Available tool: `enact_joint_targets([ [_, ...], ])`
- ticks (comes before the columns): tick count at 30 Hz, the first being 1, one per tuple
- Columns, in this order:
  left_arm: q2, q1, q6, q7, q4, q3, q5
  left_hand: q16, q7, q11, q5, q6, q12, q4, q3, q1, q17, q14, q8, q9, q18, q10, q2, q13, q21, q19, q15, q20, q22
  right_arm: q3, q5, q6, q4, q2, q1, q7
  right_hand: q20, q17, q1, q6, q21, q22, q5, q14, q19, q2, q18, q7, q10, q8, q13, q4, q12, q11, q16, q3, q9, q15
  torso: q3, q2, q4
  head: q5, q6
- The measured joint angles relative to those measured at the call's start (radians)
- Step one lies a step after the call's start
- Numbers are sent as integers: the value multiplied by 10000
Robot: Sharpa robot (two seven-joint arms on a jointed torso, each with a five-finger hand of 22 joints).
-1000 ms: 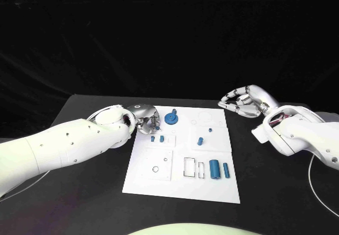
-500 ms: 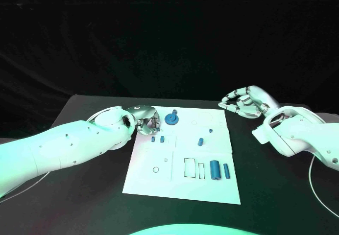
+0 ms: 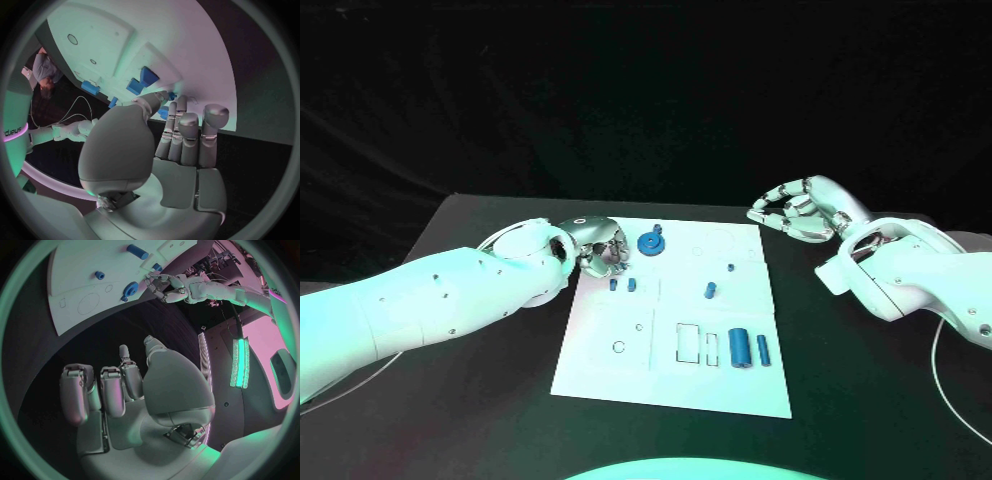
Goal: Assemble the parts on the task board
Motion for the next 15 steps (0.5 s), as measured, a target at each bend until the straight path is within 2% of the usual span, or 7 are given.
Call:
enact_joint_targets([
  [5, 29, 6, 28, -10, -1, 5, 23, -63, 112, 106, 0, -295, -55, 125, -319, -36, -239, -149, -199, -80, 0, -361, -35, 23, -201, -71, 75, 71, -224, 0, -1, 0, 0, 0, 0, -2, 0, 0, 0, 0, 0, -1, 0, 0, 0, 0, 0, 0, 0, 0, 0, 0, 0, 0, 0, 0, 0, 0, 0, 1, 2, 0, 0],
  [7, 44, 11, 43, -25, -6, 8, 23, -102, 123, 117, 0, -406, -62, 153, -535, -36, -325, -234, -287, -118, 107, -535, -35, 52, -283, -117, 84, 117, -317, 0, -1, 0, 0, 0, 0, -3, 0, 0, 0, 0, 0, -1, 0, 0, 0, 0, 0, 0, 0, 0, 0, 0, 0, 0, 0, 0, 0, 0, 2, 1, 0, 0, 0],
  [12, 71, 25, 122, -78, -16, 18, 4, -102, 123, 166, 0, -405, 105, 206, -753, -36, -447, -304, -287, -118, 104, -763, -35, 116, -362, -158, 88, 158, -429, 0, -1, 0, -1, 2, 0, -5, 1, -1, 0, 0, 0, -1, 0, 0, 0, 0, 0, 0, 0, -1, -1, 0, 0, 0, 0, 0, -1, 0, 3, 4, -5, 0, -12],
  [15, 97, 35, 165, -124, -31, 23, -17, -102, 60, 155, 0, -263, 298, 209, -833, 89, -447, -304, -224, -102, 104, -809, 89, 216, -362, -158, 88, 159, -444, 0, -1, 1, -3, 2, 0, -6, 1, -1, 0, 0, 0, -2, 0, 0, 0, 0, 0, 0, 0, -1, 8, 0, 0, 0, 0, 0, -1, 0, 3, 4, -7, 3, -17],
])
